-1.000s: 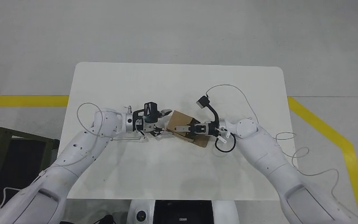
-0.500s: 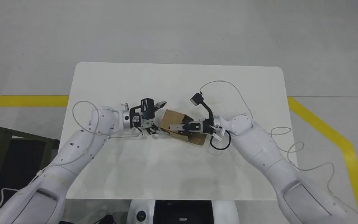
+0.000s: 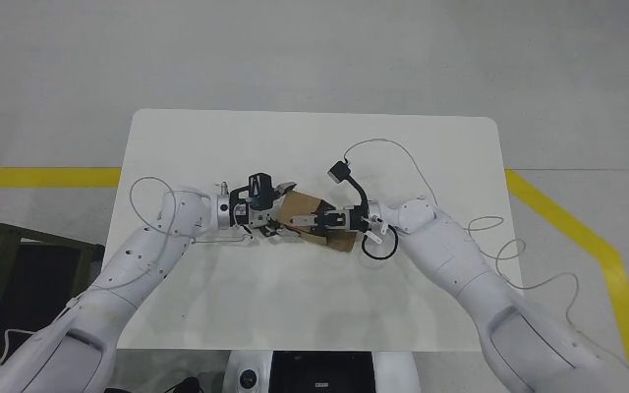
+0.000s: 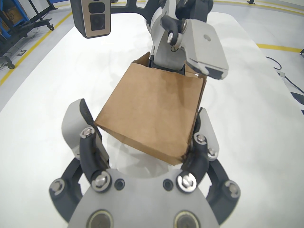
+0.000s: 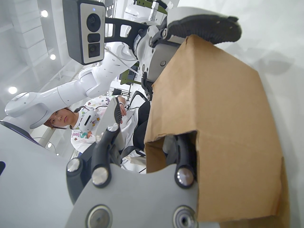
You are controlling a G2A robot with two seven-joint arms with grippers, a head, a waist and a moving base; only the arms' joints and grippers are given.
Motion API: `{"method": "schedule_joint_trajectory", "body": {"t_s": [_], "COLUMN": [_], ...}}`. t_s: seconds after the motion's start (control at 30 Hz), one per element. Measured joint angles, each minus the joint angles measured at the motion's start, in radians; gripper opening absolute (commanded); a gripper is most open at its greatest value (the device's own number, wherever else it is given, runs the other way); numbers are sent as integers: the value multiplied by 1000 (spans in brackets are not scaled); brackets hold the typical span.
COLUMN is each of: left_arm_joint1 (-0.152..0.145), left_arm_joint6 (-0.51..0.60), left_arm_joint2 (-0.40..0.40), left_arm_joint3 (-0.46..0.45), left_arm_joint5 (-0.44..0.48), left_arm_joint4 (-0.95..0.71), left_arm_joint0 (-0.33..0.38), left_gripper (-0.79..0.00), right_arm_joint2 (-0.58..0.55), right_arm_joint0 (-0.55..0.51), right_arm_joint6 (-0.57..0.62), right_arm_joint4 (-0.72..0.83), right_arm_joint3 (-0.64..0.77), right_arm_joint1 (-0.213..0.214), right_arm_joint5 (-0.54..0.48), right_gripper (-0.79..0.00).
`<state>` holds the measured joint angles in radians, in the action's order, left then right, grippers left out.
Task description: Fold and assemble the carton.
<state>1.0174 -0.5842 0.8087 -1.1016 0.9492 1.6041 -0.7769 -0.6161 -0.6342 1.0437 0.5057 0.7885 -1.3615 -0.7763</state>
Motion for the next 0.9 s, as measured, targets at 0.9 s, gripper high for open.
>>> {"method": "schedule_joint_trajectory", "body": {"t_s": [0.9], "left_arm_joint1": [2], "left_arm_joint6": [21], "left_arm_joint2": [22], "left_arm_joint3": [7], "left_arm_joint5": [-37], "left_arm_joint4": [14], "left_arm_joint0": [1], "left_gripper": [-422], "right_arm_joint2": [-115], "right_arm_joint0": [-75], "right_arm_joint6": [18], "right_arm_joint4": [-35], "right_arm_joint3": [111], "right_arm_joint1": [133], "right_arm_joint5": [18], "right_gripper": [-400]}}
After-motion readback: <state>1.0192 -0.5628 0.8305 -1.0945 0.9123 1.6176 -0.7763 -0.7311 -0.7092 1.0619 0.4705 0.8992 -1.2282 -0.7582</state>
